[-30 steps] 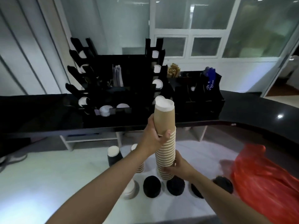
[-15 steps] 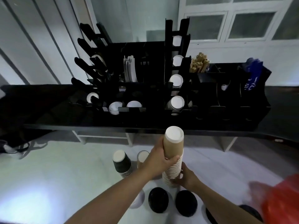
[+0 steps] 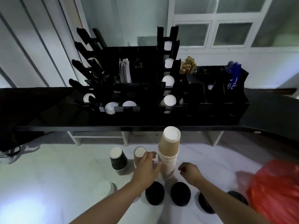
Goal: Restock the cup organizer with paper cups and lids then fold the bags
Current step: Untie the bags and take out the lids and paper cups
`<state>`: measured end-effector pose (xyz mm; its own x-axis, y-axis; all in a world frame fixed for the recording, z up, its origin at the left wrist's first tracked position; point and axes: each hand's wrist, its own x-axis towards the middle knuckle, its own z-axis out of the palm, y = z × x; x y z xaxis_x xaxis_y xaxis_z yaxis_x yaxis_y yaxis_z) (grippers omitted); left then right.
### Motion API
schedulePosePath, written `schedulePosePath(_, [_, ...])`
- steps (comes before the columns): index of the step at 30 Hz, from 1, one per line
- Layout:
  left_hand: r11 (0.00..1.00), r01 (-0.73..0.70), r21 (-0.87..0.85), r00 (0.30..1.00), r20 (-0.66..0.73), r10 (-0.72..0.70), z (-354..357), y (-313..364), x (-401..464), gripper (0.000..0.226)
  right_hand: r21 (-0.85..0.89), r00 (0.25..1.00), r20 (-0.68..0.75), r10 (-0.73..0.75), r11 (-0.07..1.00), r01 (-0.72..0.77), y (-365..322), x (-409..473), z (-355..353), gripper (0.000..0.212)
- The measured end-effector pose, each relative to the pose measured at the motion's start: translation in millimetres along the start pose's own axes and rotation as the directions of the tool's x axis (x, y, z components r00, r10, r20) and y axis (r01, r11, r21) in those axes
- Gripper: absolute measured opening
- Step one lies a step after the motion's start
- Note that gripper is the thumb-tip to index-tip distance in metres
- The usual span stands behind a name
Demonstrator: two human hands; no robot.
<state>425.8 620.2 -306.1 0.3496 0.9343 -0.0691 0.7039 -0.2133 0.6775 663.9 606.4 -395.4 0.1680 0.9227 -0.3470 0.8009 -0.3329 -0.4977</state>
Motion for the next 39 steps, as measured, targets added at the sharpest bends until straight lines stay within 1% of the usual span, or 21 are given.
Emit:
schedulePosePath(1, [1.000,-0.018,0.008,0.999,-0.026,0.019,2.7,-3.0,-7.5,0.026,-0.004,1.000,-0.020,0.008,1.000,-0.008,0.6,-8.0,-3.3,0.021])
schedulePosePath(2, [0.999,-0.043,0.011,0.999,-0.021,0.044,6.1,-4.7,-14.5,0.018,0.004,0.999,-0.037,0.026,1.000,-0.026,2.5,-15.9,-6.0,0.024])
schedulePosePath(5, [0.987,-0.118,0.109,0.991,0.074,0.110,20.1,-7.1,-32.6,0.031,0.012,0.993,-0.077,0.093,0.996,-0.092,8.2,-42.0,-11.1,0.031])
schedulePosePath(7, [0.972,-0.170,0.164,0.981,0.124,0.150,27.3,-3.4,-41.0,0.033,0.043,0.987,-0.100,0.124,0.992,-0.120,8.7,-61.0,-12.1,0.029])
schedulePosePath(8, [0.952,-0.214,0.221,0.968,0.178,0.176,32.6,1.3,-45.7,0.032,0.061,0.982,-0.121,0.142,0.989,-0.136,10.6,-76.2,-11.5,0.025])
schedulePosePath(10, [0.893,-0.342,0.293,0.919,0.302,0.254,47.2,18.7,-55.7,0.031,0.053,0.971,-0.169,0.167,0.986,-0.161,18.3,-111.6,-12.9,0.010])
schedulePosePath(11, [0.877,-0.381,0.293,0.895,0.356,0.270,57.0,29.6,-61.5,0.033,0.058,0.963,-0.193,0.187,0.982,-0.179,24.8,-132.2,-14.6,0.006])
schedulePosePath(14, [0.864,-0.439,0.245,0.844,0.443,0.303,90.2,68.4,-82.4,0.038,0.111,0.923,-0.257,0.287,0.957,-0.267,51.8,-199.2,-23.7,0.024])
schedulePosePath(16, [0.838,-0.500,0.217,0.798,0.490,0.349,111.9,95.5,-98.8,0.038,0.128,0.885,-0.282,0.372,0.928,-0.349,76.4,-244.8,-30.8,0.027])
schedulePosePath(17, [0.813,-0.541,0.215,0.770,0.515,0.376,122.1,109.7,-107.9,0.038,0.147,0.859,-0.298,0.416,0.909,-0.390,90.3,-267.3,-34.2,0.028])
schedulePosePath(20, [0.687,-0.689,0.231,0.659,0.594,0.461,159.0,154.8,-137.7,0.035,0.206,0.768,-0.368,0.524,0.852,-0.482,133.5,-338.5,-42.7,0.035])
schedulePosePath(22, [0.629,-0.754,0.189,0.568,0.668,0.481,189.7,185.2,-161.1,0.029,0.265,0.710,-0.401,0.579,0.815,-0.515,161.4,-387.7,-43.3,0.034])
schedulePosePath(24, [0.593,-0.797,0.112,0.476,0.720,0.504,221.6,213.8,-187.6,0.024,0.318,0.651,-0.422,0.631,0.775,-0.546,190.3,-433.2,-41.1,0.031])
schedulePosePath(26, [0.529,-0.847,0.055,0.401,0.721,0.566,253.2,239.4,-216.1,0.030,0.350,0.577,-0.438,0.689,0.722,-0.597,219.8,-477.7,-39.5,0.031])
schedulePosePath(28, [0.457,-0.890,-0.003,0.319,0.711,0.627,281.9,264.2,-249.7,0.032,0.371,0.523,-0.459,0.718,0.690,-0.621,251.5,-523.4,-36.1,0.031])
schedulePosePath(31, [0.377,-0.920,-0.101,0.199,0.710,0.676,328.3,297.4,-302.5,0.025,0.391,0.458,-0.470,0.755,0.643,-0.658,297.5,-592.0,-27.5,0.030])
schedulePosePath(33, [0.339,-0.931,-0.135,0.151,0.703,0.695,360.2,318.3,-334.7,0.019,0.427,0.402,-0.478,0.781,0.606,-0.671,326.2,-632.8,-22.7,0.028])
schedulePosePath(35, [0.298,-0.943,-0.147,0.117,0.695,0.710,392.9,335.5,-362.0,0.021,0.493,0.363,-0.482,0.797,0.589,-0.640,352.8,-668.9,-17.0,0.028])
schedulePosePath(36, [0.276,-0.949,-0.149,0.095,0.700,0.708,408.3,342.5,-374.6,0.027,0.514,0.355,-0.481,0.802,0.586,-0.627,366.1,-684.9,-13.4,0.029])
schedulePosePath(37, [0.250,-0.956,-0.153,0.067,0.716,0.695,423.3,347.7,-386.3,0.034,0.524,0.356,-0.472,0.806,0.581,-0.623,377.6,-700.1,-9.3,0.031])
schedulePosePath(39, [0.154,-0.977,-0.150,-0.012,0.755,0.656,447.6,357.7,-407.8,0.048,0.536,0.365,-0.436,0.823,0.563,-0.629,398.3,-724.8,0.4,0.034])
